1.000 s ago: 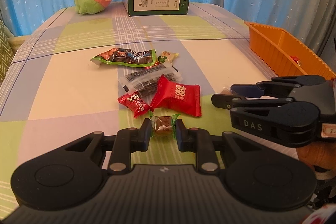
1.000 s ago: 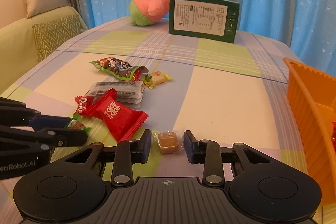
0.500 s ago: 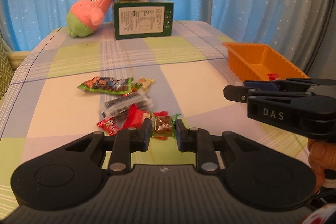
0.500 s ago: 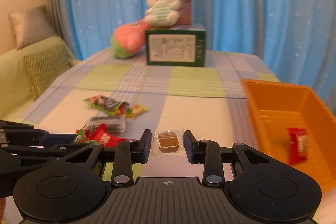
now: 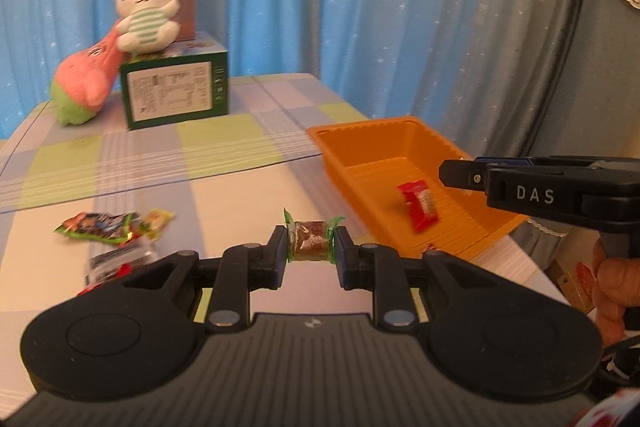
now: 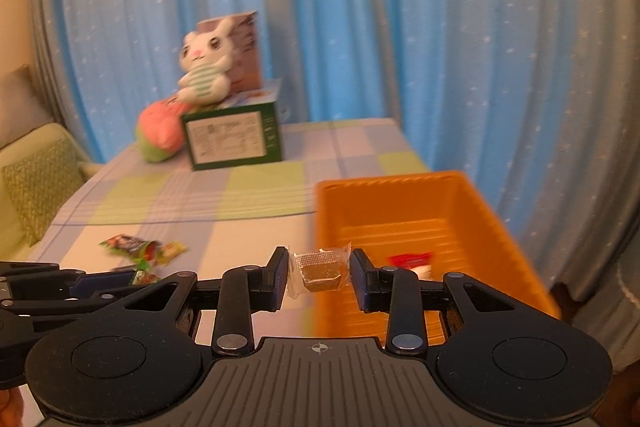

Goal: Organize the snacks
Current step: 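Carry both candies over the orange tray and open both tools to release them, then withdraw both tools from the tray toward the remaining candies, then grasp the large red packet with the right tool while the left tool grasps a small red candy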

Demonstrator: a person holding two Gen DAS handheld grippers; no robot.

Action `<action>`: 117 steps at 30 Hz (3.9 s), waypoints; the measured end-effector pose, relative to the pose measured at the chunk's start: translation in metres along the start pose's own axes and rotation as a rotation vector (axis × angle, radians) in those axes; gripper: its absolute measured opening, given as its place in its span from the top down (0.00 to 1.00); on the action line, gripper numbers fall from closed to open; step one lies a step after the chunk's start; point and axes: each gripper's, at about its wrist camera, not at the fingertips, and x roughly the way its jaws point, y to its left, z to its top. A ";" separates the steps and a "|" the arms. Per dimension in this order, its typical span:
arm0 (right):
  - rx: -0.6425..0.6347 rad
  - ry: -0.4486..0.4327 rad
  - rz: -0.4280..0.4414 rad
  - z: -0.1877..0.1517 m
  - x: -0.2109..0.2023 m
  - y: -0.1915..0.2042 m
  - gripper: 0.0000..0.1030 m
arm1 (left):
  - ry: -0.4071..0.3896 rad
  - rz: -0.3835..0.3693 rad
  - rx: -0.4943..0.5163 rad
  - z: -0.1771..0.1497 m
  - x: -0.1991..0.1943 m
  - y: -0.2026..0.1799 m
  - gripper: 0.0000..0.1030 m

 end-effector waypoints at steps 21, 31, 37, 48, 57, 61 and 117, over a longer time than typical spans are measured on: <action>0.066 0.083 -0.082 -0.003 0.006 -0.106 0.67 | 0.078 -0.138 -0.002 0.033 0.069 -0.072 0.79; 0.097 0.104 -0.098 -0.005 0.018 -0.124 0.67 | 0.094 -0.149 0.010 0.037 0.099 -0.081 0.68; 0.109 0.106 -0.088 -0.006 0.020 -0.127 0.67 | 0.095 -0.131 -0.007 0.034 0.094 -0.069 0.67; 0.172 0.097 -0.012 -0.001 0.027 -0.126 0.60 | 0.111 -0.077 -0.061 0.014 0.075 -0.043 0.66; 0.230 0.078 0.019 0.007 0.015 -0.126 0.36 | 0.091 -0.027 -0.092 -0.004 0.037 -0.023 0.52; 0.235 0.057 0.027 0.012 -0.001 -0.114 0.36 | 0.078 0.004 -0.111 -0.013 0.012 -0.013 0.51; -0.444 0.172 0.422 -0.047 0.098 0.162 0.37 | 0.114 0.313 -0.231 -0.073 -0.045 0.187 0.44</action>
